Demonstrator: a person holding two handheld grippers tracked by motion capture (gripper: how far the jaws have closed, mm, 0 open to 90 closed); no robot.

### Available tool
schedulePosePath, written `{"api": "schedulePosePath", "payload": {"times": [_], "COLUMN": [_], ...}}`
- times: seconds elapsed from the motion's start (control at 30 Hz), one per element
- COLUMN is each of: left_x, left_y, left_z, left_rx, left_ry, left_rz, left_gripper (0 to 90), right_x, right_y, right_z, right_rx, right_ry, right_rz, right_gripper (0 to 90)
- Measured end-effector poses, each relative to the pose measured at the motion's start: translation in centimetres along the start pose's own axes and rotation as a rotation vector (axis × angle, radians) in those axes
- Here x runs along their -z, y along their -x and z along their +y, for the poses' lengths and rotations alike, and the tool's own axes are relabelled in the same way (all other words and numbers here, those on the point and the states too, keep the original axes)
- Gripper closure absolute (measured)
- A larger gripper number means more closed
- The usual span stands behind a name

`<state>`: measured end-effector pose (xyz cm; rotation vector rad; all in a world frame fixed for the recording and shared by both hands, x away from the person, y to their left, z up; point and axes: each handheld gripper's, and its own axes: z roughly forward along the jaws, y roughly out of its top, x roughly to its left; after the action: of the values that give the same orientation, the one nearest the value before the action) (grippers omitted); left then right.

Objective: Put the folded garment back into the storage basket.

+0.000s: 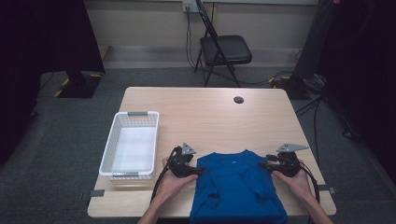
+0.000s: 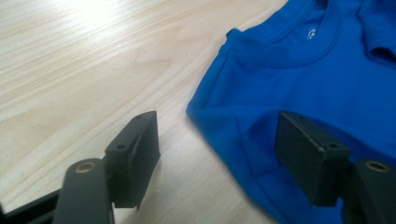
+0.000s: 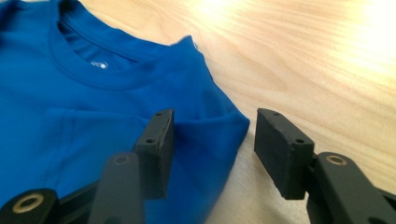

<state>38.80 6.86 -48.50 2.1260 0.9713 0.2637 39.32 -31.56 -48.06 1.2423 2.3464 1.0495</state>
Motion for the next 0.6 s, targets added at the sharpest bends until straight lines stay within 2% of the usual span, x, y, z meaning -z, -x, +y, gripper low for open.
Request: {"api": "schedulePosePath", "payload": {"times": [0.13,0.47,0.6], "left_x": [-0.31,-0.71,-0.83], "left_y": [0.00,0.24,0.28], "left_z": [-0.06,-0.06,-0.05], "left_rx": [0.000,-0.017,-0.029], "left_ry": [-0.011,0.014,0.023], "left_rz": [-0.003,0.014,0.027], "left_gripper": [33.8,37.1,42.6], "right_x": [-0.34,-0.43,-0.47], "right_y": [0.09,0.11,-0.04], "right_z": [-0.05,-0.08,-0.09], "right_rx": [-0.005,-0.003,0.004], "right_ry": [-0.006,-0.005,-0.005], "right_rz": [0.002,-0.009,-0.004], "right_gripper": [54.1,74.1,78.1]}}
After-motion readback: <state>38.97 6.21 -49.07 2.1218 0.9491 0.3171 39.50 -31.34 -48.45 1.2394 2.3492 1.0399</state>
